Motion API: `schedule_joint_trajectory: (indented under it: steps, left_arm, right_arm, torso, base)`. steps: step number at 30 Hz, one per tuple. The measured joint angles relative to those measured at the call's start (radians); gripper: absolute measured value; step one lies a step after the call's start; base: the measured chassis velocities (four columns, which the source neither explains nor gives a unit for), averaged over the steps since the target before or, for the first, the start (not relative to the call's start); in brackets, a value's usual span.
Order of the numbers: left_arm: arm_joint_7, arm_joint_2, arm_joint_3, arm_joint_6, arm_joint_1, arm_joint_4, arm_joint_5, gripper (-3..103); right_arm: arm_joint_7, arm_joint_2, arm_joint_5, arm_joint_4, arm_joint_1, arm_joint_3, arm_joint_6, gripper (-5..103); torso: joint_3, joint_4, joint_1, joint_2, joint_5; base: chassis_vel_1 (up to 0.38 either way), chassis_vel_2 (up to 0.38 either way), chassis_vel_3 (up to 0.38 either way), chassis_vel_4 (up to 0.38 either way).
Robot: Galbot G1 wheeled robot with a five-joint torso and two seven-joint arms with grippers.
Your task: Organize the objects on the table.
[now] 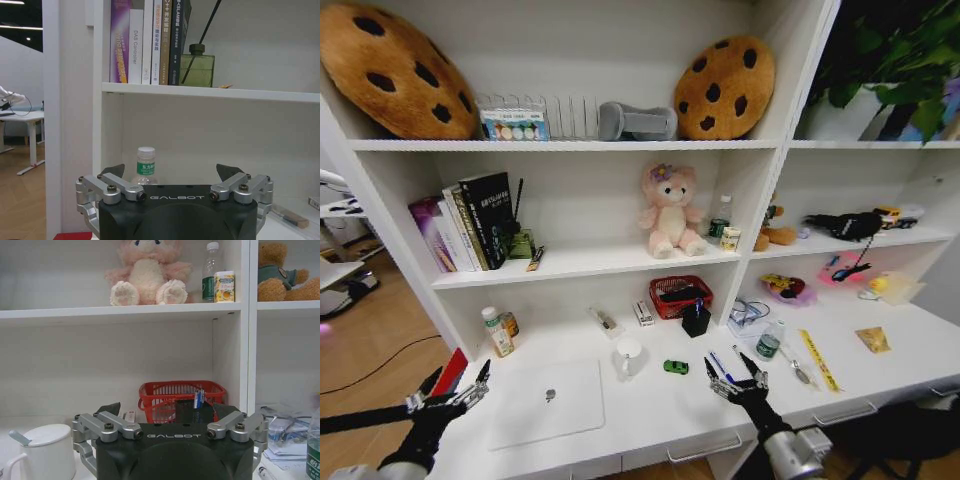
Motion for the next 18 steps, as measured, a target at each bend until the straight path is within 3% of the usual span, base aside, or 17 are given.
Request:
schedule_joint_trajectory:
  steps: [14,15,18]
  left_arm:
    - [0.024,0.059,-0.018,0.006,0.017,-0.038,0.006,100]
    - [0.023,0.058,-0.014,0.009,0.017,-0.042,0.004,100]
    - [0.022,0.058,-0.012,0.010,0.016,-0.050,0.000,100]
  right_arm:
    - [-0.016,0.005,0.004,-0.017,0.019,-0.014,0.029,100]
    - [-0.023,0.005,0.008,-0.020,0.023,-0.014,0.041,100]
    - [-0.039,0.002,0.017,-0.023,0.025,-0.015,0.059,100]
  torso:
    - [0.000,-0.0003,0.000,0.000,0.0016]
    - [0.000,0.0008,0.000,0.000,-0.0002]
    - [0.000,0.0009,0.000,0.000,0.0014]
  base:
    - [-0.188,-0.181,0.193,0.183]
    - [-0.172,-0.218,0.234,0.214]
    - [-0.106,-0.162,0.154,0.172]
